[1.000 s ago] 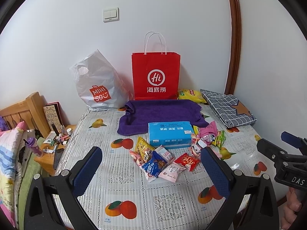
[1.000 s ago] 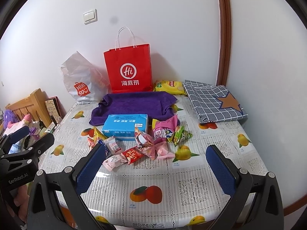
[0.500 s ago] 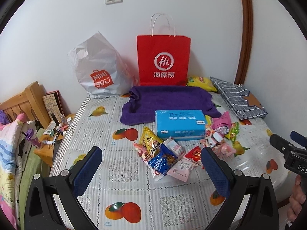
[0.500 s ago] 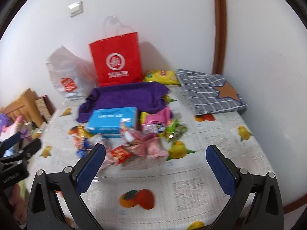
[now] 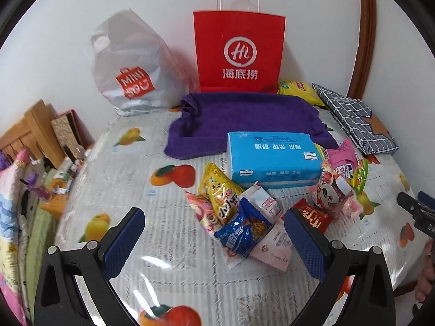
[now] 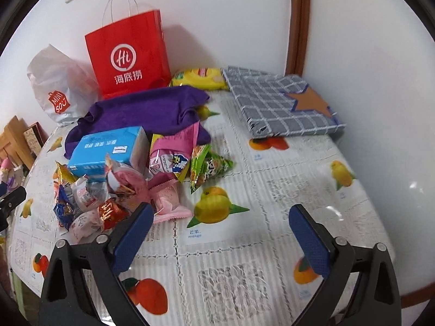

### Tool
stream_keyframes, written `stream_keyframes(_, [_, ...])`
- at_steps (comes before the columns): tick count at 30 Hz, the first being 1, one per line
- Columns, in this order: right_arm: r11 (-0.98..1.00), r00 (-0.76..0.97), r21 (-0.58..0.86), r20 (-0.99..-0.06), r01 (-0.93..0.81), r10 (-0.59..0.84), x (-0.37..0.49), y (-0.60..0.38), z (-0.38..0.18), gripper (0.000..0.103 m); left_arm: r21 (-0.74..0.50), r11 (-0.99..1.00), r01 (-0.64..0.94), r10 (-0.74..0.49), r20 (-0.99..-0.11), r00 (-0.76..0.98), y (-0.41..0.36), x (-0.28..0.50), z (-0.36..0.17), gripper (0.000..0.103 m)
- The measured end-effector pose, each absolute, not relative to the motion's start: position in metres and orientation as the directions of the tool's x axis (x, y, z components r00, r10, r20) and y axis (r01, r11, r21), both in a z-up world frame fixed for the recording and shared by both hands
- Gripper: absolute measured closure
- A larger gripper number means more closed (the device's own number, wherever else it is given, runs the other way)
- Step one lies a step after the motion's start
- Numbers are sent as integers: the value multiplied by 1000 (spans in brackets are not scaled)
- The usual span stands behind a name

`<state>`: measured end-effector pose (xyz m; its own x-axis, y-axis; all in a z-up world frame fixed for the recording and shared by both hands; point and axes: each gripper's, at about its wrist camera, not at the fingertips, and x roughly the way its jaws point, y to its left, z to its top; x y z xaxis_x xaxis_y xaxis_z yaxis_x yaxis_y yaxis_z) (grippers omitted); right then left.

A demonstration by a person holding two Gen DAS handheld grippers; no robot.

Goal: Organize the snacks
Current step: 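Grasp the blue candy with the left tool while the right tool grasps the green triangular snack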

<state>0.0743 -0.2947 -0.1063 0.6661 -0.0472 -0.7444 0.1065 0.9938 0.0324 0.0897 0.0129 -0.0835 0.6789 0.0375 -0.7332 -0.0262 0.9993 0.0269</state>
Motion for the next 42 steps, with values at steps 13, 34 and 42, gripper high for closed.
stream_keyframes(13, [982, 596, 134, -802, 133, 29, 160, -306, -155, 49, 3, 1000, -20, 15, -783, 622, 26, 142, -110, 2])
stream_keyframes(34, [995, 540, 37, -841, 95, -21, 210, -302, -185, 50, -47, 997, -65, 1, -800, 601, 49, 168, -121, 1])
stream_keyframes(42, [992, 573, 79, -819, 97, 9, 210, -310, -188, 58, -65, 996, -67, -15, -820, 572, 59, 167, -131, 1])
